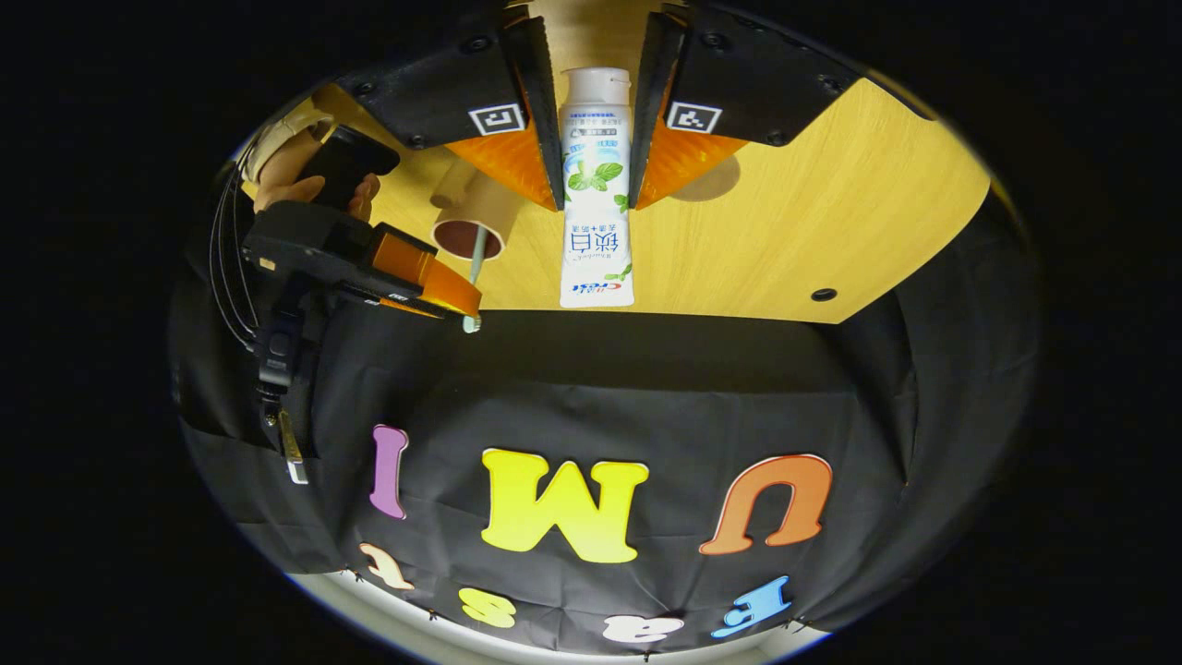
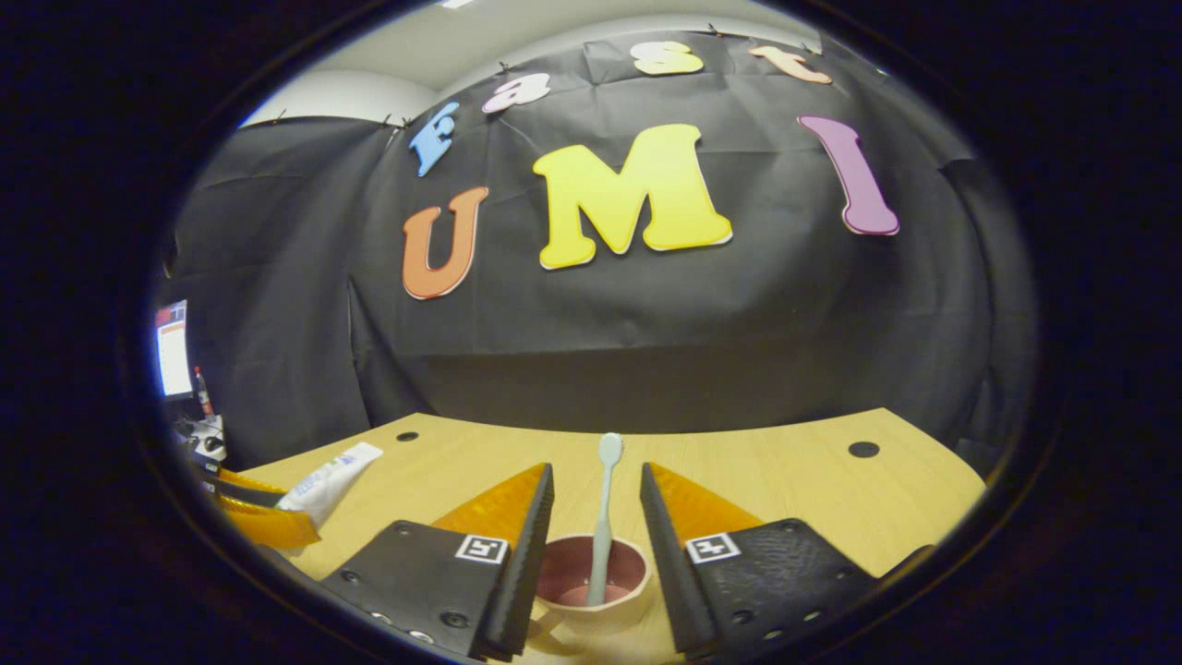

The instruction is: Put the toothbrush and toothpaste on the desktop into the cup, then pick up the cup and place it on the coaster on the desktop.

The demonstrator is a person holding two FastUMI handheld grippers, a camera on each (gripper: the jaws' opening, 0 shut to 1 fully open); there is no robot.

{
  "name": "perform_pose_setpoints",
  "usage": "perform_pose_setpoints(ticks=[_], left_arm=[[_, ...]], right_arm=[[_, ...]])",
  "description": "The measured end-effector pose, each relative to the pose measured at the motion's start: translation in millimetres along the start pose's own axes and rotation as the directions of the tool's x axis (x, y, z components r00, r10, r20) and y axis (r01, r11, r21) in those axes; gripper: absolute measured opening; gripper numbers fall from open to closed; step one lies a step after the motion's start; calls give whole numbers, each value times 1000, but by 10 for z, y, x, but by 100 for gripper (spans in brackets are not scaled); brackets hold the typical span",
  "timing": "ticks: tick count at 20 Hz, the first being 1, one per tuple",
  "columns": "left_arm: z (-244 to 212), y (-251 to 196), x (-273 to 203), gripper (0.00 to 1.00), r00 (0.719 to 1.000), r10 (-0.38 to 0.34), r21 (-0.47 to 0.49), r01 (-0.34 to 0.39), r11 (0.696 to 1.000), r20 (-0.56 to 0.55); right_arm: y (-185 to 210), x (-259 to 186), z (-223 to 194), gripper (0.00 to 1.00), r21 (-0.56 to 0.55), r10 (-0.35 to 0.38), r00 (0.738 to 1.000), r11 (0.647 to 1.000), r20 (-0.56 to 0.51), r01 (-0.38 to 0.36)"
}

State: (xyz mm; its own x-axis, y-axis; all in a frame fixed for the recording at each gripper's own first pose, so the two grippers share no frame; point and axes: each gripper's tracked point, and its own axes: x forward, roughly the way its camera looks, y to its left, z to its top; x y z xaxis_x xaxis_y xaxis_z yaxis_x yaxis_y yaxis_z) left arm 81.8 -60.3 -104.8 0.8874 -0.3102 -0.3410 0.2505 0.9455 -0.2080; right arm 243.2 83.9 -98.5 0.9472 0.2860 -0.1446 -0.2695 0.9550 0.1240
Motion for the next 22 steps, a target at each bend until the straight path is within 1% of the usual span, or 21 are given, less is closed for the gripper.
perform_pose_setpoints(ticks=[1,2,3,4,5,6,8,10,12,15,17,20,22], left_arm=[[18,-59,23,41,1000,-14,-2,14,1000,9],[50,-109,59,42,1000,-21,-1,21,1000,17],[74,-142,89,42,999,-24,3,24,1000,24],[108,-166,123,42,999,-28,5,27,1000,37],[156,-196,176,42,998,-28,14,27,1000,53],[200,-223,229,42,998,-25,20,24,1000,66],[298,-224,323,42,996,-16,19,14,1000,92],[410,-275,425,42,993,-21,3,21,1000,117],[504,-335,540,42,991,-27,11,26,1000,127],[649,-452,717,42,989,-40,39,34,999,146],[716,-608,807,42,984,-69,49,62,997,162],[733,-842,957,42,976,-120,43,114,993,183],[697,-932,1052,43,976,-131,37,126,991,175]], right_arm=[[-11,-75,36,59,-14,0,1000,1000,9,0],[-26,-140,66,58,-27,0,1000,1000,21,1],[-22,-213,92,60,-34,10,1000,999,29,-9],[1,-295,75,72,-34,28,999,999,28,-27],[23,-364,36,80,-38,47,999,998,21,-46],[-21,-429,17,98,-47,44,999,998,14,-44],[-138,-607,-23,98,-69,13,1000,998,24,-11],[-278,-775,-85,98,-95,-31,998,995,49,35],[-387,-897,-182,98,-105,-57,996,992,62,63],[-523,-955,-343,98,-64,-65,997,996,47,68],[-599,-963,-433,98,-31,-71,997,997,36,72],[-656,-990,-421,98,-10,-77,996,997,50,78],[-675,-1004,-377,97,29,-70,995,997,69,68]])
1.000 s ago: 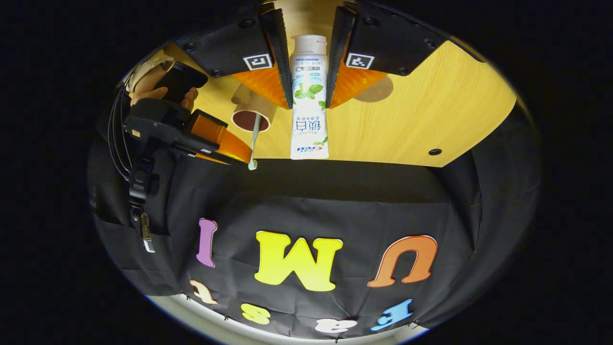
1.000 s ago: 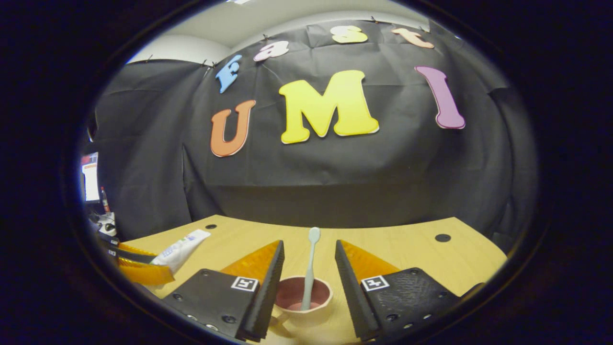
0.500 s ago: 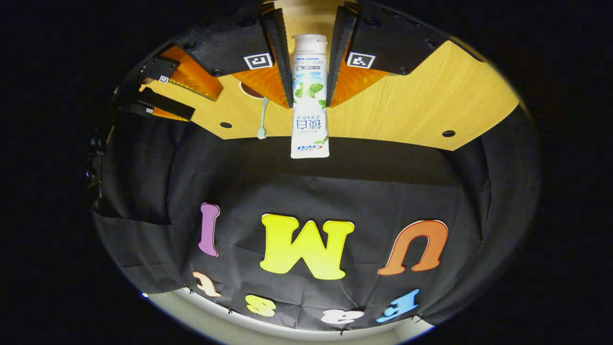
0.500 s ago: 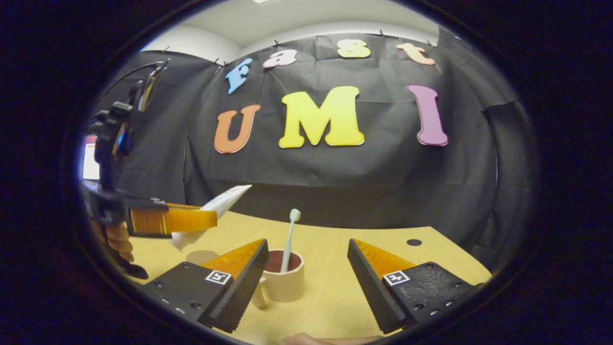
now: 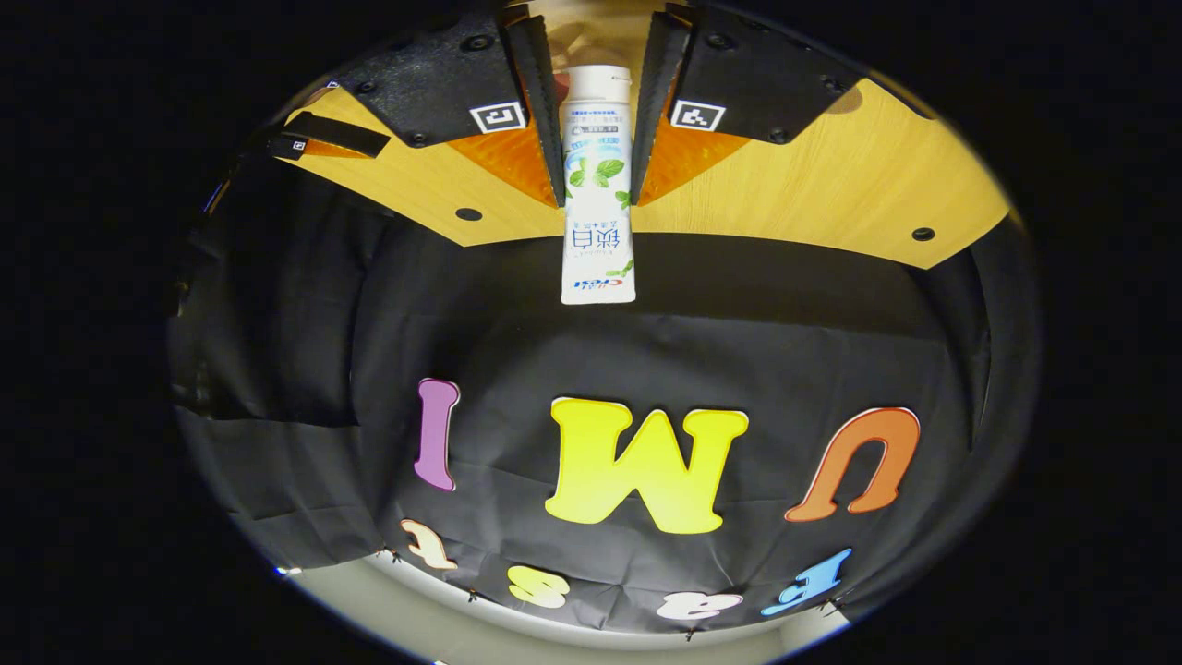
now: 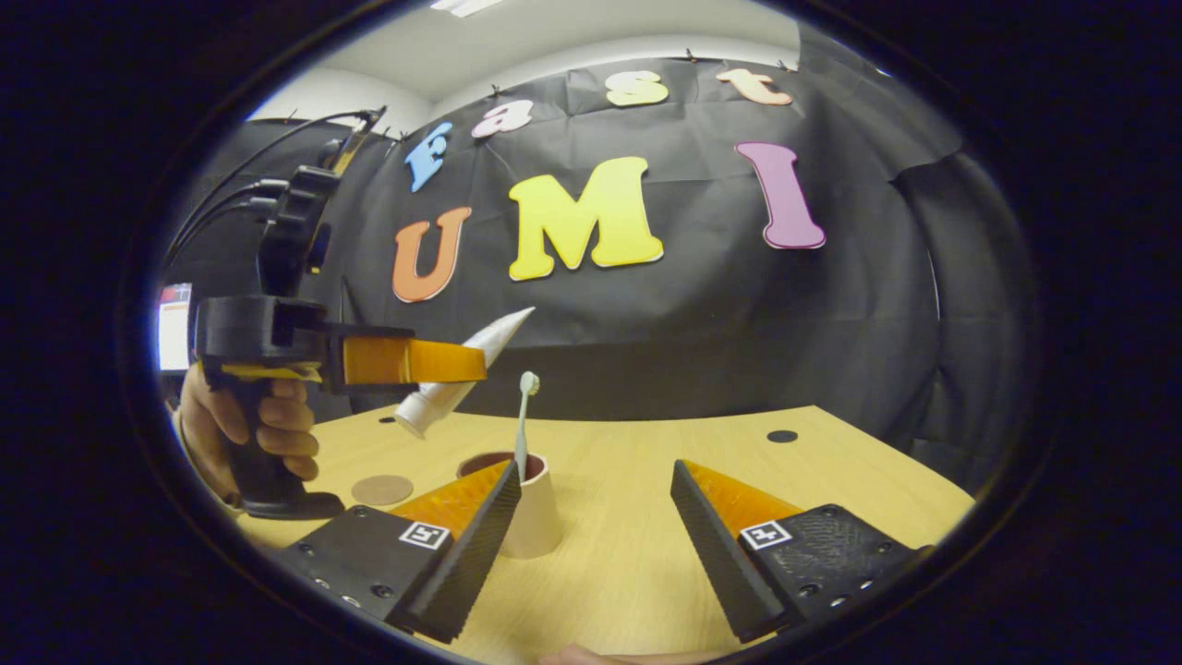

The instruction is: Put the toothbrush and toothpaste on the desktop into the cup, then pick up the cup and place it on the coaster on the desktop.

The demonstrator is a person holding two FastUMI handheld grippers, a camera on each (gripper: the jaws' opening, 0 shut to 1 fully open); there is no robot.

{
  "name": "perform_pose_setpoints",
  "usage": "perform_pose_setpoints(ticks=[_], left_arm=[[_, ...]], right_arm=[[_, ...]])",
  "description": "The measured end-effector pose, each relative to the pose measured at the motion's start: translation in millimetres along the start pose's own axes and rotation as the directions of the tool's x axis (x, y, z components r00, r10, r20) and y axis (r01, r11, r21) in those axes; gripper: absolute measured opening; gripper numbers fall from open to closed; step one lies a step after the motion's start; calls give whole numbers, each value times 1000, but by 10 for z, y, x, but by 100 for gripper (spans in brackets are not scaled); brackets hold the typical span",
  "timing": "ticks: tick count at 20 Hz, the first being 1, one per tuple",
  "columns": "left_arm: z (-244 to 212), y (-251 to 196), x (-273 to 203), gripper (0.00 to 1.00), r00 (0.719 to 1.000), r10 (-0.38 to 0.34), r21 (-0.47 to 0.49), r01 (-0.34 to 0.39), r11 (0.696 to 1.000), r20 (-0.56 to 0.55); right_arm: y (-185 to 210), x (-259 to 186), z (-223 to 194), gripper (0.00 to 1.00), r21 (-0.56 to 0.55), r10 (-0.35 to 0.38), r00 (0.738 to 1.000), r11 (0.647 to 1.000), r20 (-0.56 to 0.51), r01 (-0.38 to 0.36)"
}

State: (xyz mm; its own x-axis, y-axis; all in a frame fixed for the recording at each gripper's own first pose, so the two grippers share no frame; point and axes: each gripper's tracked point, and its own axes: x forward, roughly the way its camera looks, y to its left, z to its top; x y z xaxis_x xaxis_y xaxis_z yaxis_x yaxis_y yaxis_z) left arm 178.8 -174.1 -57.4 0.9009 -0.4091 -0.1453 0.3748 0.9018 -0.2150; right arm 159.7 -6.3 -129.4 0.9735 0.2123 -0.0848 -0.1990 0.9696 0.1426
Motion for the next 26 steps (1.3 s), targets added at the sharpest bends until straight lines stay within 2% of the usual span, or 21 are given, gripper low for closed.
perform_pose_setpoints(ticks=[5,8,15,19,21,22,23,25,26], left_arm=[[-102,-53,122,43,999,-7,2,7,1000,-32],[-140,-81,115,44,999,-14,6,14,1000,-43],[-27,-110,55,45,1000,-20,30,20,999,-11],[-101,-101,-54,45,999,-17,33,19,999,-39],[-107,-63,-144,49,999,-20,26,21,999,-37],[-109,-40,-204,47,999,-25,26,26,999,-36],[-107,-14,-259,58,999,-27,28,28,999,-34],[-106,62,-380,67,999,-26,31,27,999,-32],[-112,107,-440,82,999,-21,32,22,999,-29]], right_arm=[[-216,33,-13,97,110,-41,999,993,-16,42],[-253,62,-58,97,141,-47,998,989,-36,52],[-166,57,-71,96,114,-28,999,993,-40,32],[-138,57,-78,97,85,-30,999,996,-36,33],[-118,68,-77,97,70,-41,998,997,-37,44],[-103,64,-84,97,62,-48,998,997,-41,50],[-59,64,-64,97,50,-48,998,998,-42,50],[-1,45,2,97,7,-64,998,998,-29,64],[28,31,26,97,-12,-77,997,997,-22,77]])
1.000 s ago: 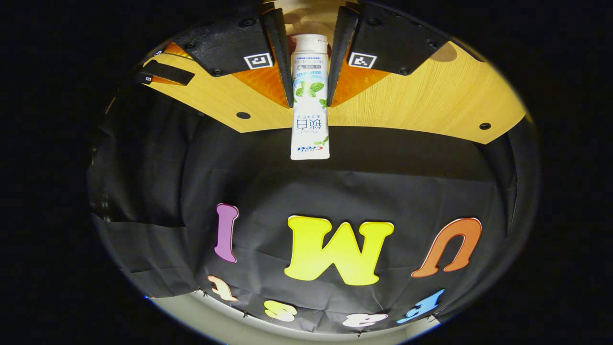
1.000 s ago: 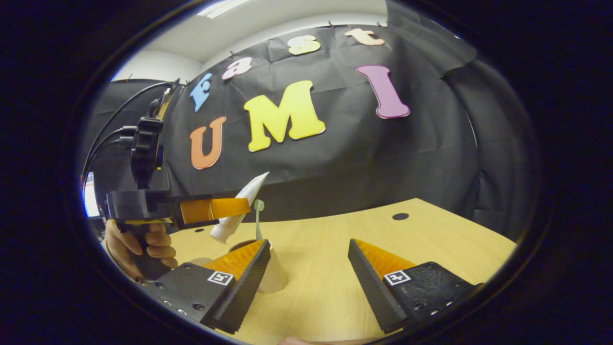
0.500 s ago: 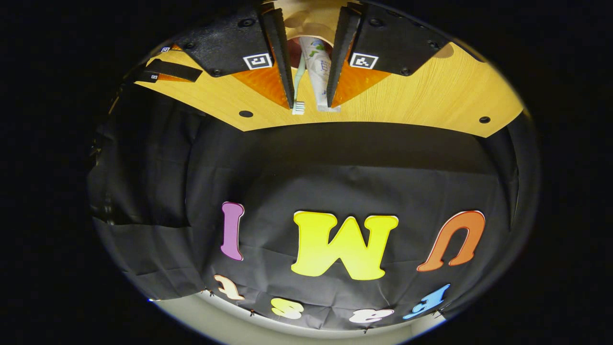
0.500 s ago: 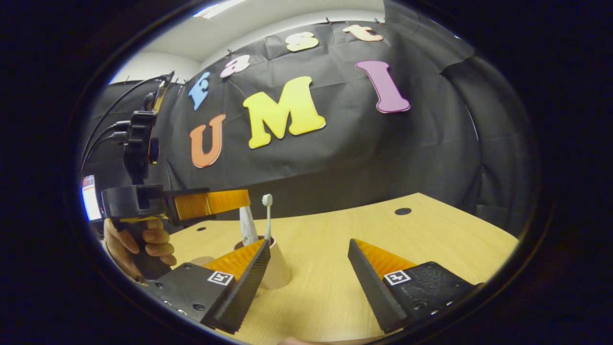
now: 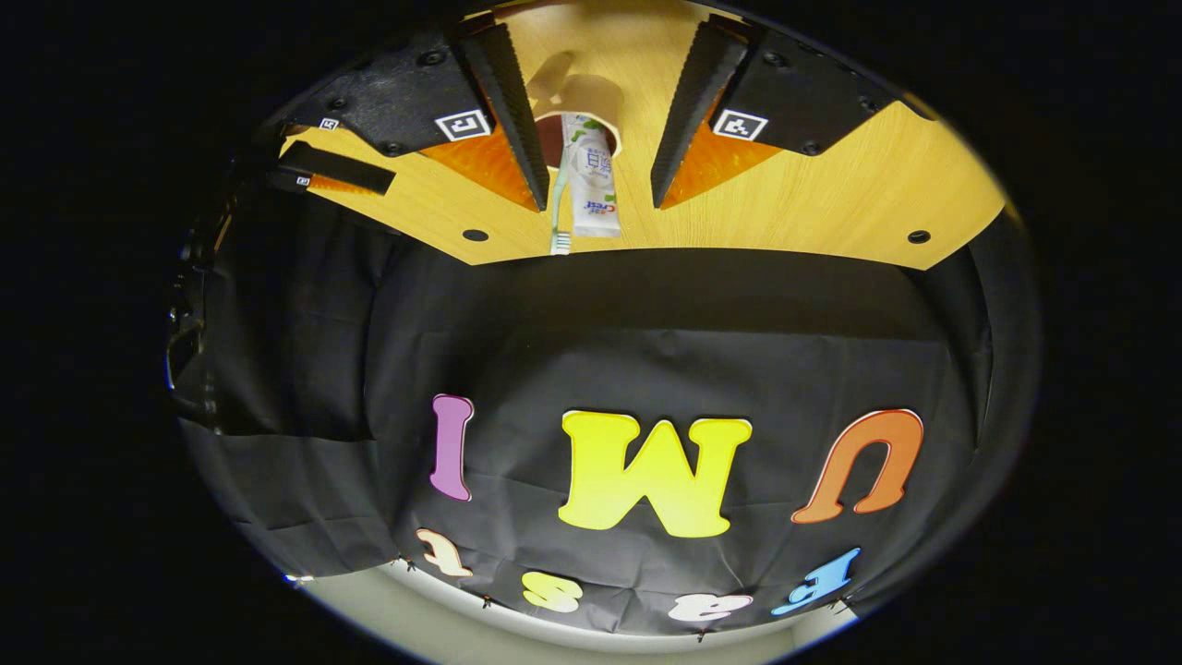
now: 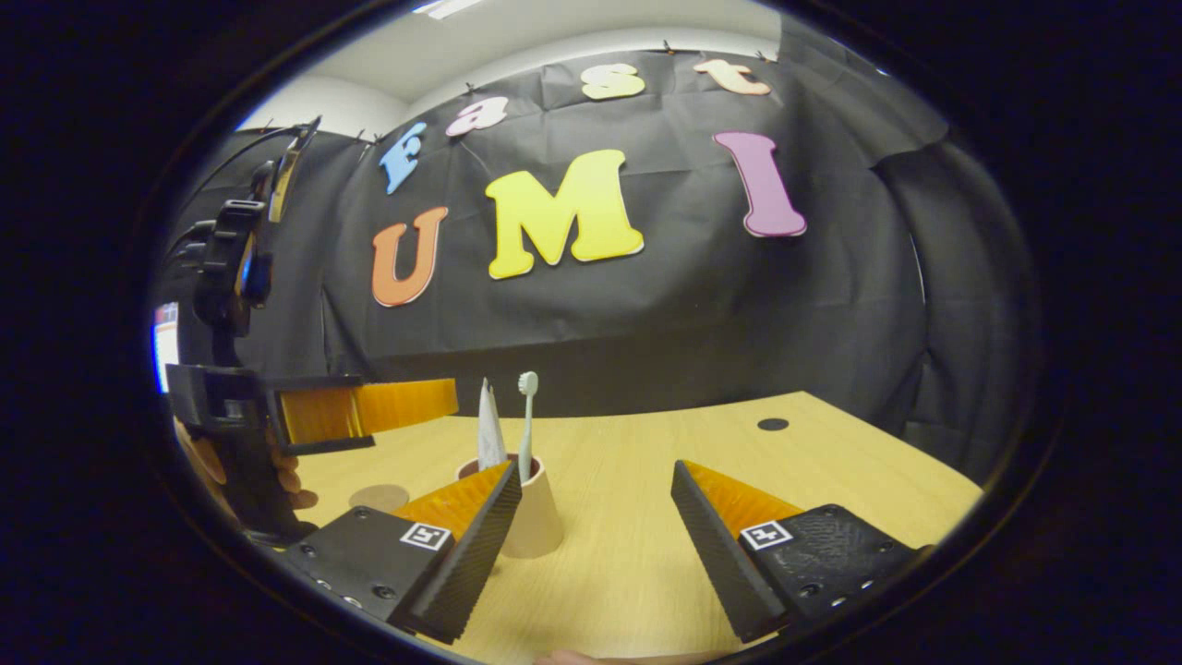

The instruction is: Put the toothbrush and toothpaste on the desktop into the cup, then pick up the cup and place it on the coaster on the desktop.

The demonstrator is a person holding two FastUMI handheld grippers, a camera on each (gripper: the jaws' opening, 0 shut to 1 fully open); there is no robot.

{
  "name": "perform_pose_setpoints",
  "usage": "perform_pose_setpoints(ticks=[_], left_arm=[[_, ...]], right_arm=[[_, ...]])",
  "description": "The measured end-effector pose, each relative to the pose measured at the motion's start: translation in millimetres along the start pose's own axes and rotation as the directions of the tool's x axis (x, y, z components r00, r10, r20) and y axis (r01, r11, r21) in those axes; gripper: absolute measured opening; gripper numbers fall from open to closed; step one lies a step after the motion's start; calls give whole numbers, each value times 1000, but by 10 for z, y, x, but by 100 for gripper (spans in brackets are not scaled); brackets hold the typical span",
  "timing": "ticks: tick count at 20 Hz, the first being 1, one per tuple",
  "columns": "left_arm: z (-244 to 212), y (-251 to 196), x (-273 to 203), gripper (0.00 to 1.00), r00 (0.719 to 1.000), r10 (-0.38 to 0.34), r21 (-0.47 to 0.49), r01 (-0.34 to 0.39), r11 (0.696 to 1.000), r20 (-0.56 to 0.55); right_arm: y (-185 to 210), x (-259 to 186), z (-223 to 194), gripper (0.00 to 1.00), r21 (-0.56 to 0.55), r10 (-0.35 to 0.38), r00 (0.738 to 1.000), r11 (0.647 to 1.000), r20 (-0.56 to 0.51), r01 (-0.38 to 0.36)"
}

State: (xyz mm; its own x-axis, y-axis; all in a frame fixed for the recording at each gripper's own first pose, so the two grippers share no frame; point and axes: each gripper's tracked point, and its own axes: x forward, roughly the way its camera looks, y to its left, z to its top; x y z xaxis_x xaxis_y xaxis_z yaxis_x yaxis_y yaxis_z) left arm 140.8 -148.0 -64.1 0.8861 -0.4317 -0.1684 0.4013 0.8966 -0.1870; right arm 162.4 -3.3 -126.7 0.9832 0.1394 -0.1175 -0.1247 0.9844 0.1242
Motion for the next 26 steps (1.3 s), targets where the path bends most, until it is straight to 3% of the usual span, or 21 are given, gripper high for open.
perform_pose_setpoints(ticks=[1,4,9,10,18,20,26], left_arm=[[-15,40,-60,75,1000,-1,0,1,1000,-1],[-73,198,-277,82,1000,30,18,-30,999,-7],[49,468,-720,91,995,69,50,-73,996,79],[52,523,-807,98,992,79,52,-84,995,94],[-162,863,-1311,98,984,134,48,-141,989,116],[-231,932,-1352,98,983,147,41,-152,987,109],[-403,961,-1438,98,987,142,45,-146,988,81]], right_arm=[[52,-13,17,97,-14,-6,1000,1000,1,6],[243,-40,-33,97,-26,-19,999,999,-30,19],[619,-20,-70,96,-55,-28,994,998,-105,22],[683,-12,-96,96,-62,-28,991,998,-133,20],[910,208,-119,97,-149,-88,947,988,-307,43],[878,259,-184,97,-142,-122,921,987,-370,74],[934,399,-369,97,-123,-114,806,991,-581,51]])
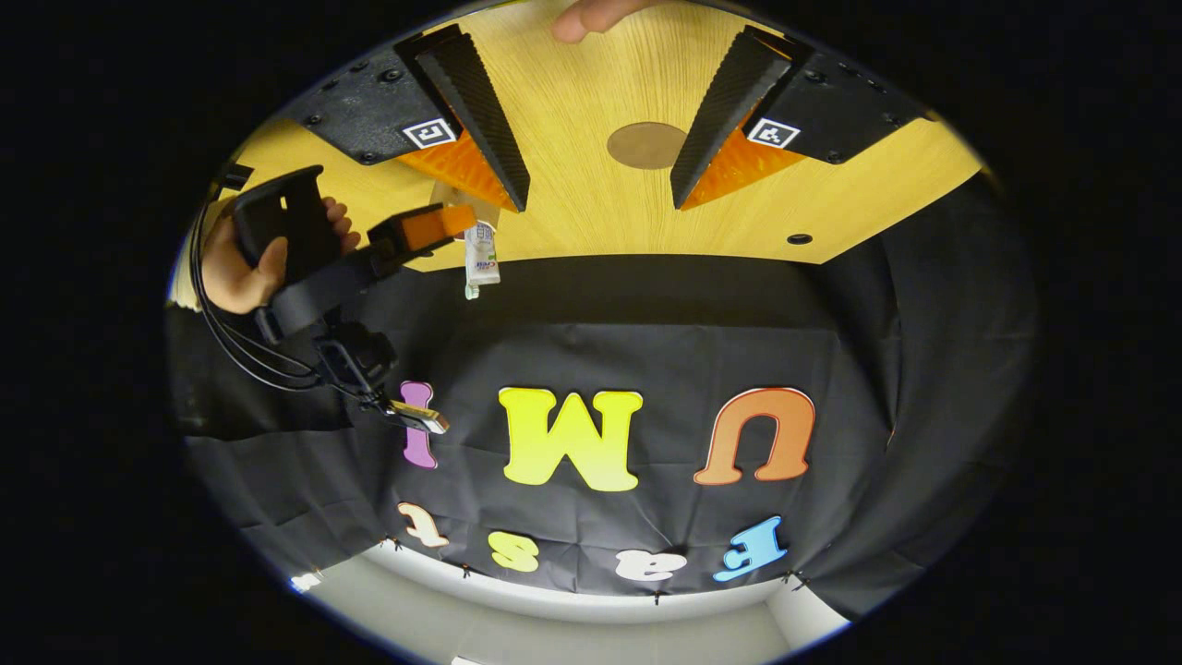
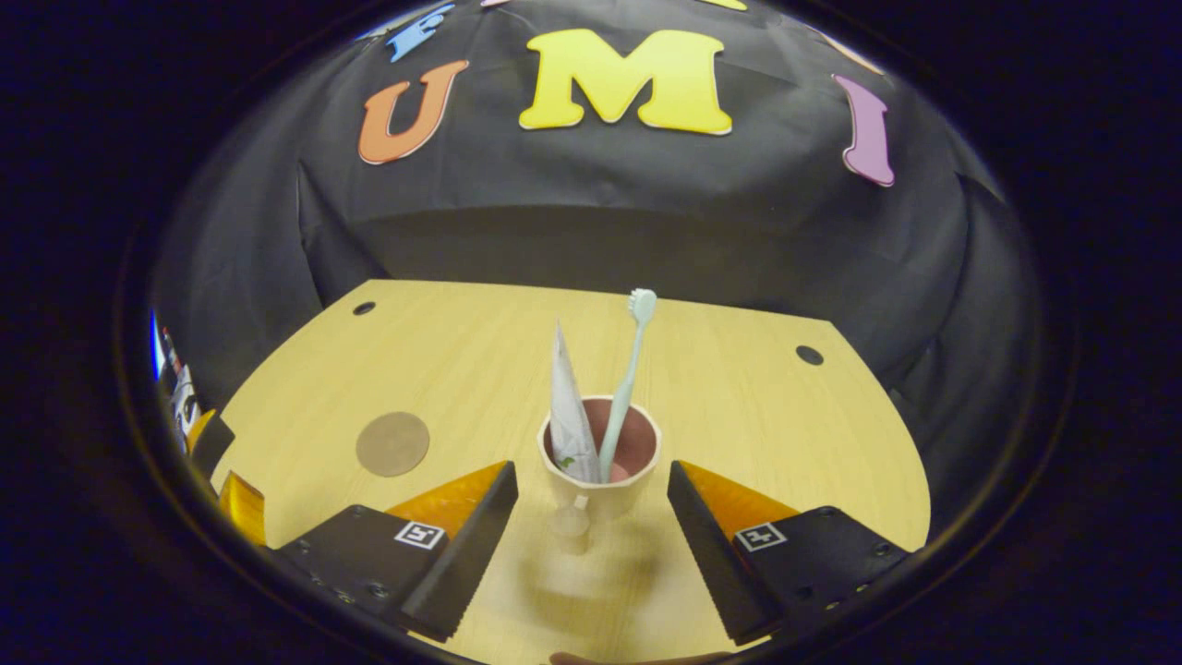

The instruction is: Put the toothbrush and toothpaste on the desktop into the cup, then pick up the cup and place it on the coaster on the desktop.

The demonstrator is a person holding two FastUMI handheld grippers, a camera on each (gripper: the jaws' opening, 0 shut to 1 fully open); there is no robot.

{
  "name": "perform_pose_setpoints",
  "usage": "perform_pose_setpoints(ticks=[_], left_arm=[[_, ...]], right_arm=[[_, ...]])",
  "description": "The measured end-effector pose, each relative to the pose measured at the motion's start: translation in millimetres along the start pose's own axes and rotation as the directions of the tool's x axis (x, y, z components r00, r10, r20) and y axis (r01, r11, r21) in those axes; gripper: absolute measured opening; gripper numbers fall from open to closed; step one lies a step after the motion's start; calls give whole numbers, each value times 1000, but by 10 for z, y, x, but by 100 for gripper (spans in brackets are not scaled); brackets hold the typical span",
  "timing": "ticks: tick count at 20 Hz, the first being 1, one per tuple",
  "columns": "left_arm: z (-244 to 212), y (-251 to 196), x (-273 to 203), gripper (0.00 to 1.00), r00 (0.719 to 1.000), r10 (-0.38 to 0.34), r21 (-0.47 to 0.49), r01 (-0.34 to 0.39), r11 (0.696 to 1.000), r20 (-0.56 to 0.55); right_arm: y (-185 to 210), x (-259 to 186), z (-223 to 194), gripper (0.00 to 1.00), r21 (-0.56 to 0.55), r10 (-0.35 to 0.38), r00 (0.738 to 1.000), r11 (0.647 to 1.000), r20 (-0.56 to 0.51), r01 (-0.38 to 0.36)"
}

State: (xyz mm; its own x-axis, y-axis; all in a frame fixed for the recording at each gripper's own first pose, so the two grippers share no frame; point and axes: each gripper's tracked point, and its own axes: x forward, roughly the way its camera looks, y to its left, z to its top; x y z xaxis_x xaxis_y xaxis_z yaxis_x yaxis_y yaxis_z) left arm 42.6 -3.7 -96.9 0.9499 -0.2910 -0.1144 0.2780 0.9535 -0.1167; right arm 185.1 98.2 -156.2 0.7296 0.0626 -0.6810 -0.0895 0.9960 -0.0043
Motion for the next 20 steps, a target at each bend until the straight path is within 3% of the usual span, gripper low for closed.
perform_pose_setpoints(ticks=[6,11,12,16,20], left_arm=[[-160,23,-23,98,999,-2,15,3,1000,-35],[-225,20,-17,98,998,-5,5,5,1000,-57],[-238,8,-14,98,998,-12,2,12,1000,-63],[-278,-17,14,99,997,-22,5,22,1000,-70],[-289,-24,-32,98,998,-25,29,27,999,-66]], right_arm=[[36,241,-209,95,155,0,969,987,-249,40],[-23,443,-399,90,111,-33,925,991,-378,80],[-4,450,-423,86,111,-24,917,991,-397,74],[-22,487,-504,76,150,-11,867,984,-498,99],[55,451,-589,69,217,53,804,971,-592,96]])
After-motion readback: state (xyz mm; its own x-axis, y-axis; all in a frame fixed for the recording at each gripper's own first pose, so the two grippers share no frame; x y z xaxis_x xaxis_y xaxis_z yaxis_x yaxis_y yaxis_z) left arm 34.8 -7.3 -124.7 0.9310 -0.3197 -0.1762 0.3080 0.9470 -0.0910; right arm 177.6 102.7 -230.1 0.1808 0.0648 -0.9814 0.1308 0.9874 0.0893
